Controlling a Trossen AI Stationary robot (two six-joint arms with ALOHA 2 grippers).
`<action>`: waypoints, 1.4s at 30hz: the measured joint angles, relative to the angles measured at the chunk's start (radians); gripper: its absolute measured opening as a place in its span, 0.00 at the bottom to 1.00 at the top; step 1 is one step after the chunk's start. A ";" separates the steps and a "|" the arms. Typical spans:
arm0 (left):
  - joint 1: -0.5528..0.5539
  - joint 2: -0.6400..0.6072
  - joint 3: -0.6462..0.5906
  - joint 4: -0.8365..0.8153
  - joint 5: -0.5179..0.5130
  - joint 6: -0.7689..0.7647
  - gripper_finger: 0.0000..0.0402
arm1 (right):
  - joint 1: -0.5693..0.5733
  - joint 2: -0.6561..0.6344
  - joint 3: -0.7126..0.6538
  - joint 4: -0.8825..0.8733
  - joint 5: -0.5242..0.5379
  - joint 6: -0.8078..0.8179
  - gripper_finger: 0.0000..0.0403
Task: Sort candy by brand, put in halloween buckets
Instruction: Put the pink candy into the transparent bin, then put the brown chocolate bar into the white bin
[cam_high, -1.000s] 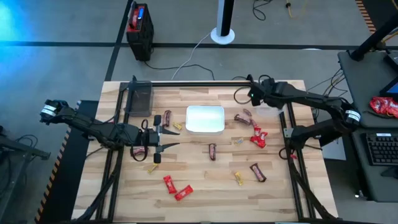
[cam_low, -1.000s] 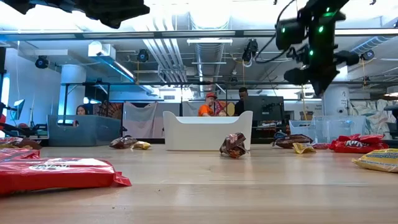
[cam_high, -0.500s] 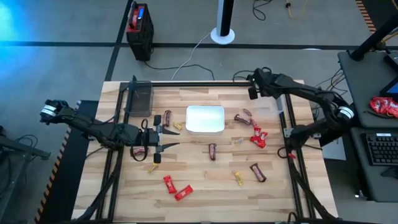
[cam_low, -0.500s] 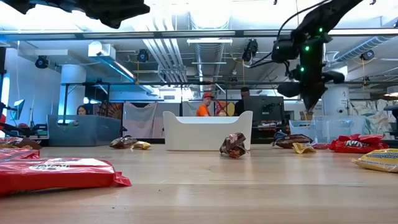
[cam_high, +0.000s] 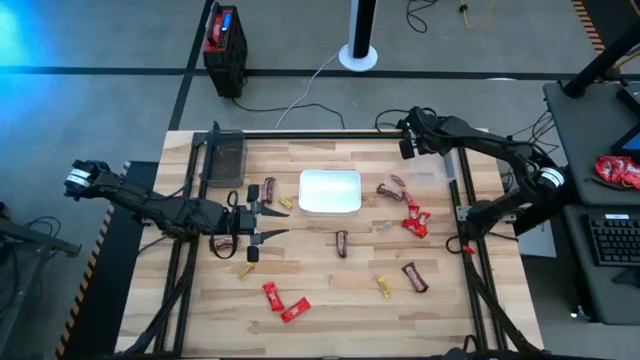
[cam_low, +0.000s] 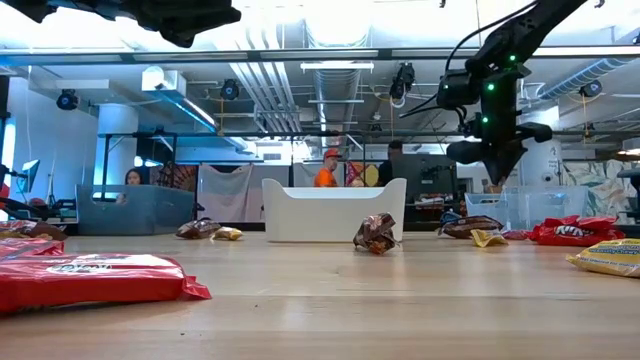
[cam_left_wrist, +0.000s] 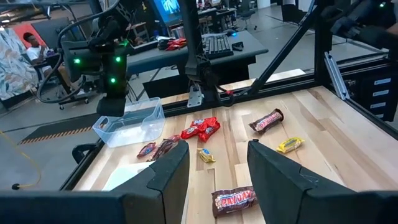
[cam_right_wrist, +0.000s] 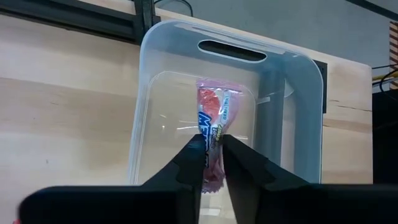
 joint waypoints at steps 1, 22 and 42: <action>0.000 0.000 0.000 0.000 0.000 0.000 0.37 | 0.000 0.000 0.000 0.000 0.000 0.000 0.17; 0.000 0.000 0.000 -0.010 0.000 -0.031 0.37 | 0.217 -0.109 0.042 0.001 -0.361 -0.141 0.36; 0.000 0.000 0.000 -0.019 0.000 -0.048 0.37 | 0.553 -0.087 -0.101 0.004 -0.303 -0.314 0.51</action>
